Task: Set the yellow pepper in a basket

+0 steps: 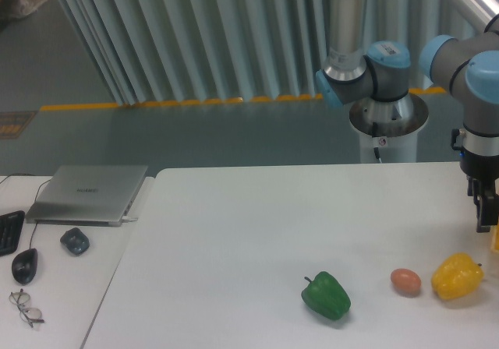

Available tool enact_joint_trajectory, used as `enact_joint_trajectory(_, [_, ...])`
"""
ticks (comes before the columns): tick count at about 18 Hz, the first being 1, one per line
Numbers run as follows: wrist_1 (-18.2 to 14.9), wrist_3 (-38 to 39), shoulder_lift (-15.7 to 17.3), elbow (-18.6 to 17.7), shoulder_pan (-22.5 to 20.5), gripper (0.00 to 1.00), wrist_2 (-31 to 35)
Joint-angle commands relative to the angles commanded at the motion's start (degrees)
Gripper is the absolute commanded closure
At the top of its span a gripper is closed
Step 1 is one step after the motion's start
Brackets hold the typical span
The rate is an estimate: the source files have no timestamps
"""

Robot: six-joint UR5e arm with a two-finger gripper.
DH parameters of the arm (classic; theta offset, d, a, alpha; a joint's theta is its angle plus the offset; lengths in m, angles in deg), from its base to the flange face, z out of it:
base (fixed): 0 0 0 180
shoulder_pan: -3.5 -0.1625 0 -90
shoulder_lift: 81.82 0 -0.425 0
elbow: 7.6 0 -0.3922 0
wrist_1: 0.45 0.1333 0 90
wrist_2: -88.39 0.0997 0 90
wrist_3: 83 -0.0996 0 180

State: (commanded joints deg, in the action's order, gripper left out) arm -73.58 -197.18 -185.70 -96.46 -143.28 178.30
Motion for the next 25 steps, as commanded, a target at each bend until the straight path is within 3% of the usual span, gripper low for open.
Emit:
enact_joint_trajectory(13, [0.17, 0.79, 0.27, 0.00, 0.17, 0.00, -0.09])
enact_joint_trajectory(25, [0.18, 7.11, 0.53, 0.70, 0.35, 0.00, -0.18])
